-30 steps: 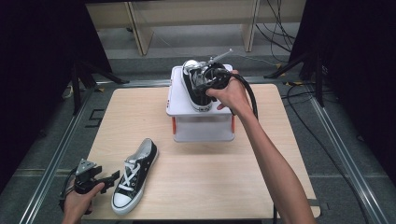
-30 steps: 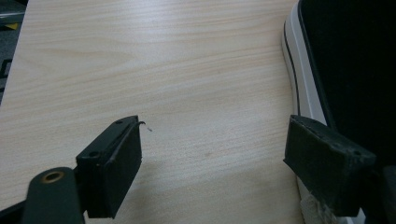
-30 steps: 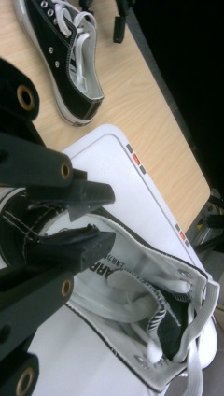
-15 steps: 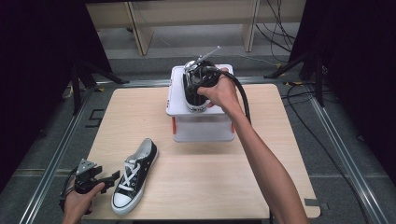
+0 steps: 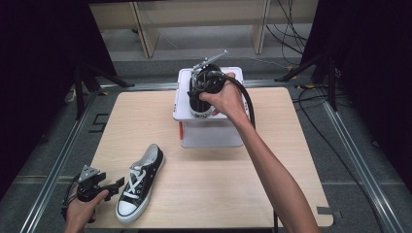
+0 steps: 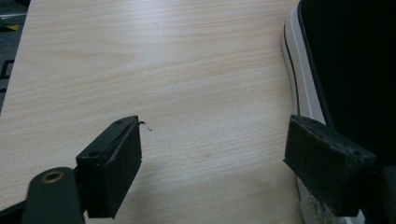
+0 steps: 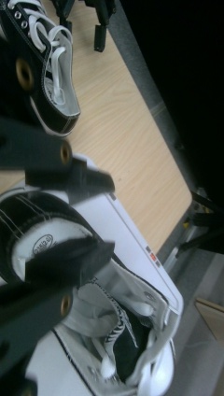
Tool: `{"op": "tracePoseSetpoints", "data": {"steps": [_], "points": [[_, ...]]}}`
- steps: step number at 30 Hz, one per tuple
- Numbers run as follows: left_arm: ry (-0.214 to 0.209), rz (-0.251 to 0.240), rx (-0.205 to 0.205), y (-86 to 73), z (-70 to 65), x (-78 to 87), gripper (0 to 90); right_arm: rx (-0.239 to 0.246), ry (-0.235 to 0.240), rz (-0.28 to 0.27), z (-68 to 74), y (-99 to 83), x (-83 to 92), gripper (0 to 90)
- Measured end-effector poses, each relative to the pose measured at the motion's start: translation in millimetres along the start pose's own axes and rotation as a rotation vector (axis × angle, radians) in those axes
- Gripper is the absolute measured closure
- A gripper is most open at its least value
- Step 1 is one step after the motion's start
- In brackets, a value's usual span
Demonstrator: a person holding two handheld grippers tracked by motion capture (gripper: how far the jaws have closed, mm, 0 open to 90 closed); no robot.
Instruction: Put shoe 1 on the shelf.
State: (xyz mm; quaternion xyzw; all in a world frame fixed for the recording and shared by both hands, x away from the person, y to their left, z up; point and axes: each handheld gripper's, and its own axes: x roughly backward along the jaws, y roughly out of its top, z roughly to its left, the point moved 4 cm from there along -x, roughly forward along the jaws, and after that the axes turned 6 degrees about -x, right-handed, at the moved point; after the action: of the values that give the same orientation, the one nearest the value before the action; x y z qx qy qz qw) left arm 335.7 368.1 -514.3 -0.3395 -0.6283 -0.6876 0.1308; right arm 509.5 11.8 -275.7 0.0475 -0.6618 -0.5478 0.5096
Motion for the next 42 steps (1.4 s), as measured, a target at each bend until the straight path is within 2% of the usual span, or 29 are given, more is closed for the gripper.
{"op": "tracePoseSetpoints", "data": {"steps": [1,3,4,7,8,13,15,17,20,25,26,27,28,29,30,32,33,34,36,42], "points": [[0.001,-0.001,0.003,0.0,0.1,-0.3,18.2,-0.009,-0.004,-0.001,4.9,-0.7,5.4,59.6],[0.002,-0.002,0.004,0.1,0.2,-0.4,18.2,0.024,0.008,-0.042,11.7,-1.2,14.0,55.4],[0.003,-0.003,0.004,0.1,0.2,-0.3,18.2,0.028,0.023,-0.075,17.1,-3.0,19.4,54.5],[0.005,-0.007,0.004,0.3,-0.1,0.4,18.2,0.043,0.069,-0.118,29.6,-10.9,30.6,52.6],[0.006,-0.007,0.004,0.3,-0.1,0.3,18.2,0.039,0.105,-0.128,35.6,-16.4,33.5,52.5],[0.007,0.002,0.000,0.0,0.1,0.9,18.2,0.042,0.171,-0.127,51.6,-44.8,29.3,51.3],[0.010,0.002,0.001,-0.1,0.0,0.8,18.2,0.039,0.208,-0.131,57.0,-56.1,22.3,50.3],[0.010,0.003,0.001,-0.2,0.2,0.8,18.2,0.028,0.236,-0.106,62.5,-68.3,14.5,49.5],[0.010,-0.002,0.008,-0.5,1.0,-0.6,18.2,0.046,0.264,-0.090,69.5,-84.0,0.2,47.2],[0.016,0.002,0.016,-0.6,2.3,1.3,18.2,0.056,0.354,-0.092,78.5,-102.6,-26.4,44.3],[0.019,0.004,0.015,-0.7,2.6,1.0,18.2,0.042,0.365,-0.083,80.6,-106.0,-29.5,44.1],[0.012,-0.004,0.018,-0.8,2.8,0.0,18.2,0.066,0.381,-0.090,81.8,-109.9,-36.6,44.1],[0.014,-0.004,0.020,-0.7,2.8,-0.1,18.2,0.051,0.392,-0.071,84.1,-114.5,-41.4,43.8],[0.014,-0.006,0.019,-0.4,2.9,0.0,18.2,0.073,0.398,-0.057,85.0,-117.9,-47.2,43.2],[0.020,0.000,0.011,-0.6,3.8,0.0,18.2,0.081,0.402,-0.042,86.3,-121.2,-52.2,42.8],[0.019,-0.002,0.023,-0.1,3.1,1.3,18.2,0.081,0.412,-0.024,89.6,-127.3,-60.4,42.8],[0.018,-0.004,0.021,-0.2,3.1,0.8,18.2,0.095,0.414,-0.028,89.8,-128.4,-63.6,42.9],[0.018,-0.002,0.019,-0.2,3.1,0.7,18.2,0.073,0.414,-0.020,91.5,-130.7,-66.2,42.9],[0.016,0.004,0.013,-0.2,2.6,1.4,18.2,0.103,0.418,-0.027,92.3,-133.1,-73.8,42.5],[0.014,-0.003,0.016,0.4,2.5,1.6,18.2,0.097,0.440,0.002,101.3,-140.0,-89.0,41.5]]}}
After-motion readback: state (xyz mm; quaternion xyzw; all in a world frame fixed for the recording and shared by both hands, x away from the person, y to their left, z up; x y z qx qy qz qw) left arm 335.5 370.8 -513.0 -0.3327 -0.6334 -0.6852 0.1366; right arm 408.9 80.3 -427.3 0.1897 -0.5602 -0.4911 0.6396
